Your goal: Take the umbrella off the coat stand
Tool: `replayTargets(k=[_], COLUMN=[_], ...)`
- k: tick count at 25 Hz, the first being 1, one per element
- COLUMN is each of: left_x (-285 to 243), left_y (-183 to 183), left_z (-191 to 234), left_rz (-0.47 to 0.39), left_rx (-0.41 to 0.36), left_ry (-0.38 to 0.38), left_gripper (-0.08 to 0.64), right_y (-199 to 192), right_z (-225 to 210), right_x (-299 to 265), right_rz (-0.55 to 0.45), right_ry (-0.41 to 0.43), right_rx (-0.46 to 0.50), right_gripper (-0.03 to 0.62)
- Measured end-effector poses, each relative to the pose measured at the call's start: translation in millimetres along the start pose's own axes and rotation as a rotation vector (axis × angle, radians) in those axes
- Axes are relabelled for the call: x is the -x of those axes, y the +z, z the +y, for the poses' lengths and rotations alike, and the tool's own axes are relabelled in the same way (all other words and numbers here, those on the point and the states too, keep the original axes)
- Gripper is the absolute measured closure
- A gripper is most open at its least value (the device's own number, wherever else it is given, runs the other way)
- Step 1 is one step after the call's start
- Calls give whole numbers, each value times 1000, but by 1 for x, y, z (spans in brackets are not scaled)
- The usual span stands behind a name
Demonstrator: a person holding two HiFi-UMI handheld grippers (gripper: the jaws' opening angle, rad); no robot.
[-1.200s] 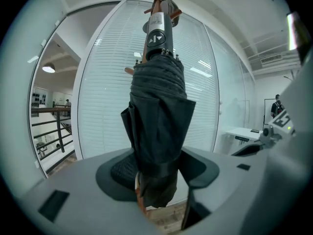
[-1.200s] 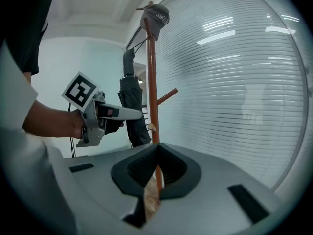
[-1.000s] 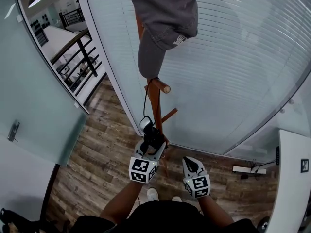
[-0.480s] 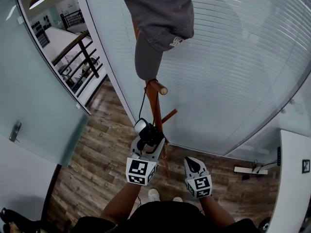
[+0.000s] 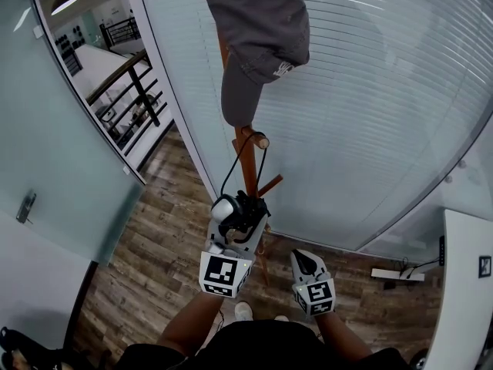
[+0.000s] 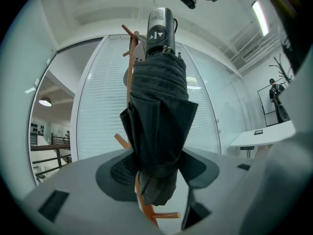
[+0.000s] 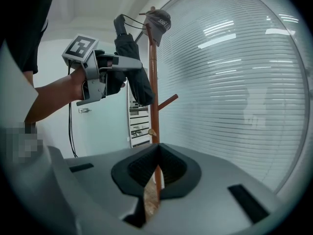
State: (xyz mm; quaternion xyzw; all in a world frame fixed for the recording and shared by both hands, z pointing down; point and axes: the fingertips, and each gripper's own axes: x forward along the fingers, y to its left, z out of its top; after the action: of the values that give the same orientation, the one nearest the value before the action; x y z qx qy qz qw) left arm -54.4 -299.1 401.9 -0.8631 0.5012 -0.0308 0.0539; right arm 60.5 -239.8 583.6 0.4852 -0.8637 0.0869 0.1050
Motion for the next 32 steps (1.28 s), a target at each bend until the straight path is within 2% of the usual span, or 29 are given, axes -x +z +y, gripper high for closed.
replayTargets(k=[9, 13, 19, 28, 32], left_x=[21, 30, 39, 62, 72], left_y=[32, 26, -8, -73, -102], left_z=[-12, -14, -15, -18, -23], left_rz=[-75, -62, 17, 167, 228], left_rx=[-5, 18, 32, 106, 113], left_ry=[-26, -29, -18, -1, -4], left_gripper=[305, 305, 305, 305, 305], right_y=[-1, 5, 29, 40, 44], right_z=[5, 9, 13, 22, 23], right_x=[11, 14, 17, 19, 18], right_rz=[-8, -28, -82, -105, -117], right_ry=[-7, 2, 15, 43, 47], right_rx=[-3, -9, -5, -11, -15], right_gripper=[584, 586, 585, 586, 586])
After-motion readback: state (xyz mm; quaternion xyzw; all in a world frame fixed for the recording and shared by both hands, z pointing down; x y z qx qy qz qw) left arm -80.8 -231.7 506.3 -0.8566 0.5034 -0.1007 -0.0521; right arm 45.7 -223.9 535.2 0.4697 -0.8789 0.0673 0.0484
